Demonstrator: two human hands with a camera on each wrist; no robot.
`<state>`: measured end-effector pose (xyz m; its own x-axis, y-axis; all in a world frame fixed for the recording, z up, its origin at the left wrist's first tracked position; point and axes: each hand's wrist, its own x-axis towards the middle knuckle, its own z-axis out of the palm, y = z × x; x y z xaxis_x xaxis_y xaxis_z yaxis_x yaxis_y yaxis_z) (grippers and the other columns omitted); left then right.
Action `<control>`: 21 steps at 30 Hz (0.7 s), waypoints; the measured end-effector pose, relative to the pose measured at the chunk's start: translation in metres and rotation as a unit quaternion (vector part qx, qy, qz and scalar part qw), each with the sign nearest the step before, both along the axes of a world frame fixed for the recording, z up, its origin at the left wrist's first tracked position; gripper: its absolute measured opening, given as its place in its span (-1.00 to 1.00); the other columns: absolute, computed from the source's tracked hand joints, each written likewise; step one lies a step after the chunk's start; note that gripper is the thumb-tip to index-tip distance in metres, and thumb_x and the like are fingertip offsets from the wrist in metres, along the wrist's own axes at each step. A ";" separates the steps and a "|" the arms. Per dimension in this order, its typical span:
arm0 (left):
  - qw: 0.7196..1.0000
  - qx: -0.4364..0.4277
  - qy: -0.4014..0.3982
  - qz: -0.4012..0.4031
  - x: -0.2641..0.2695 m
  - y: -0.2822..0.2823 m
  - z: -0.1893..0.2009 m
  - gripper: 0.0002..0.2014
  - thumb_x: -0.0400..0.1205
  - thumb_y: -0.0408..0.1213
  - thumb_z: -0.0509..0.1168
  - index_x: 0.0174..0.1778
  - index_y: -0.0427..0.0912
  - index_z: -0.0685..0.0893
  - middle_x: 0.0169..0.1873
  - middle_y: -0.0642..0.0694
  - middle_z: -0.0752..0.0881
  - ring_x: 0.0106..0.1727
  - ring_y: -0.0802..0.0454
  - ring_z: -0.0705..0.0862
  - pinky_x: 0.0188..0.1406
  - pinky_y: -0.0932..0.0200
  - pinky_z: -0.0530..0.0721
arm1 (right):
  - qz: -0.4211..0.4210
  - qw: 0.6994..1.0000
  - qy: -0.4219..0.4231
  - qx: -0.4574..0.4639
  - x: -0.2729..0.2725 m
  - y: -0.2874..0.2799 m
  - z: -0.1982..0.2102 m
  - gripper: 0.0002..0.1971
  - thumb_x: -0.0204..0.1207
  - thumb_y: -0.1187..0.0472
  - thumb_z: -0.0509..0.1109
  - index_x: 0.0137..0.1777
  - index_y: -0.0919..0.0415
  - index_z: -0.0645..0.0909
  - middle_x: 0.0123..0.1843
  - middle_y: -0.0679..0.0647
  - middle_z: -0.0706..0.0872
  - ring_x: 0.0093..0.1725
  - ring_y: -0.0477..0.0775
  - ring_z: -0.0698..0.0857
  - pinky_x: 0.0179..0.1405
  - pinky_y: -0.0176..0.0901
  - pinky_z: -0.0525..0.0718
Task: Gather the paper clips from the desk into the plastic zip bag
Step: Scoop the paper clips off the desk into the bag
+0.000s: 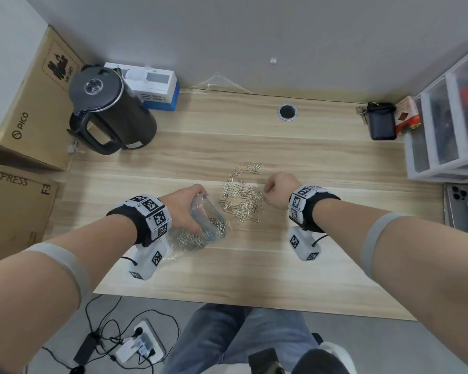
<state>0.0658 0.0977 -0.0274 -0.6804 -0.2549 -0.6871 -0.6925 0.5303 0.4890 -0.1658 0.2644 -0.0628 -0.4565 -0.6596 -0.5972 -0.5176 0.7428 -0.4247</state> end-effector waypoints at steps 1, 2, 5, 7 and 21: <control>1.000 0.001 0.001 -0.001 -0.001 0.000 0.000 -0.20 0.25 -0.21 0.69 0.35 0.02 0.41 -0.03 0.01 0.70 -0.11 0.07 0.72 -0.32 0.27 0.61 | -0.006 0.999 -0.030 -0.016 0.005 -0.003 0.000 -0.82 0.48 0.36 0.37 -0.11 0.08 0.74 -0.05 0.03 0.77 -0.03 0.09 0.77 0.01 -0.16 0.75; 1.000 0.001 0.002 -0.001 -0.001 0.000 0.000 -0.20 0.26 -0.22 0.69 0.34 0.02 0.41 -0.03 0.01 0.70 -0.11 0.08 0.72 -0.32 0.27 0.61 | -0.015 0.998 -0.051 -0.028 0.008 -0.006 0.000 -0.77 0.46 0.40 0.35 -0.17 0.03 0.70 -0.10 0.02 0.77 -0.06 0.10 0.77 -0.03 -0.16 0.75; 1.000 -0.002 0.005 -0.007 -0.001 -0.001 0.001 -0.21 0.27 -0.21 0.69 0.34 0.02 0.40 -0.02 0.00 0.69 -0.10 0.07 0.71 -0.29 0.25 0.63 | -0.039 0.998 -0.001 -0.055 0.005 -0.013 0.005 -0.74 0.47 0.38 0.24 -0.08 0.03 0.68 -0.05 0.08 0.75 -0.05 0.17 0.73 -0.08 -0.16 0.67; 1.000 -0.007 0.005 -0.008 0.001 -0.001 0.001 -0.19 0.27 -0.17 0.69 0.36 0.03 0.40 0.02 0.00 0.68 -0.03 0.05 0.72 -0.16 0.16 0.71 | -0.036 0.996 0.068 -0.043 -0.004 -0.015 0.008 -0.63 0.44 0.40 0.26 0.21 0.13 0.64 0.21 0.15 0.66 0.15 0.22 0.67 0.17 -0.06 0.65; 1.000 -0.009 0.001 0.013 0.010 -0.005 0.002 -0.14 0.15 -0.02 0.66 0.35 0.11 0.40 0.02 0.03 0.70 -0.03 0.04 0.75 -0.05 -0.06 0.80 | 0.076 0.995 0.064 -0.010 -0.003 -0.035 0.005 -0.73 0.46 0.34 0.29 0.07 0.13 0.75 0.11 0.11 0.76 0.06 0.18 0.73 0.11 -0.06 0.73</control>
